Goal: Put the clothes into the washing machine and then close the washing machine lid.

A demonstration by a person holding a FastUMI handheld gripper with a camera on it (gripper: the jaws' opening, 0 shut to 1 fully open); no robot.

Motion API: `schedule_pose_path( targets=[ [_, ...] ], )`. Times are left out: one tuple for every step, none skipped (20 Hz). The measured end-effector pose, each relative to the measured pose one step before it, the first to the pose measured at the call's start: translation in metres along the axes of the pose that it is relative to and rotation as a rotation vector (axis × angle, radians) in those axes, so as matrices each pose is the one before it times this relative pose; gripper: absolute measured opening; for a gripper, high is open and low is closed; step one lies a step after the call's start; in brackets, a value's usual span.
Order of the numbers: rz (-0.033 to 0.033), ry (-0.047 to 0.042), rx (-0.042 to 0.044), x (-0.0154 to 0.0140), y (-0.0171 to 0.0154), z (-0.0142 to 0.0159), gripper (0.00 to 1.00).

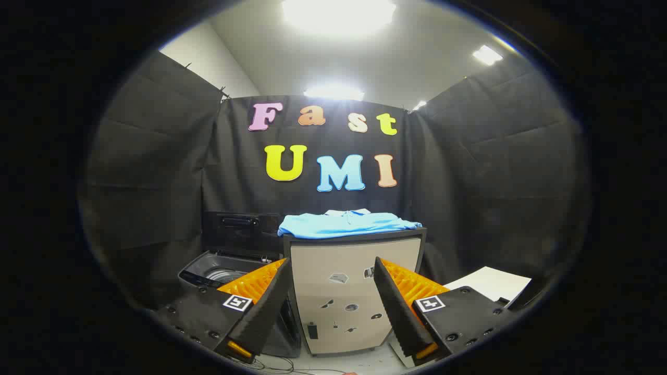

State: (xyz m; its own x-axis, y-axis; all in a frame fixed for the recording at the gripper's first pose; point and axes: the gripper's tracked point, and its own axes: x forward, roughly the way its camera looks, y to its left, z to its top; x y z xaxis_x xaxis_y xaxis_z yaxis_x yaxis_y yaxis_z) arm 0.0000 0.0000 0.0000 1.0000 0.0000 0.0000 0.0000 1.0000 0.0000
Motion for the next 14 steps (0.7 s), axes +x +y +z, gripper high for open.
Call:
schedule_pose_path(
  targets=[
    [-0.00396,-0.00182,0.00107,-0.00097,-0.00137,0.00014,0.98],
    [-0.00443,-0.0016,-0.00003,-0.00055,-0.00236,0.0007,0.98],
    [-0.00361,-0.00203,0.00012,-0.0002,-0.00104,0.00104,0.98],
    [-0.0032,-0.00176,0.00182,0.00044,-0.00139,0.00154,0.98],
    [-0.00312,0.00028,0.00278,-0.00011,-0.00178,-0.00029,0.98],
    [-0.00338,0.00035,0.00317,0.00042,-0.00119,0.00085,0.98],
    [-0.00276,0.00054,0.00305,0.00069,-0.00017,-0.00032,0.98],
    [-0.00202,-0.00039,0.00169,0.00068,-0.00071,0.00089,0.98],
    [0.0011,-0.00206,-0.00018,-0.00037,0.00018,0.00093,0.98],
    [-0.00028,-0.00225,-0.00454,0.00093,0.00043,0.0017,0.98],
    [0.00072,-0.00113,-0.00525,0.00042,0.00037,-0.00022,0.98],
    [-0.00014,-0.00147,-0.00513,0.0006,0.0001,0.00044,0.98],
    [-0.0007,0.00139,0.00026,-0.00015,-0.00086,-0.00036,0.98],
    [0.00136,0.00486,0.00547,0.00012,-0.00018,-0.00125,0.98]
  ],
)
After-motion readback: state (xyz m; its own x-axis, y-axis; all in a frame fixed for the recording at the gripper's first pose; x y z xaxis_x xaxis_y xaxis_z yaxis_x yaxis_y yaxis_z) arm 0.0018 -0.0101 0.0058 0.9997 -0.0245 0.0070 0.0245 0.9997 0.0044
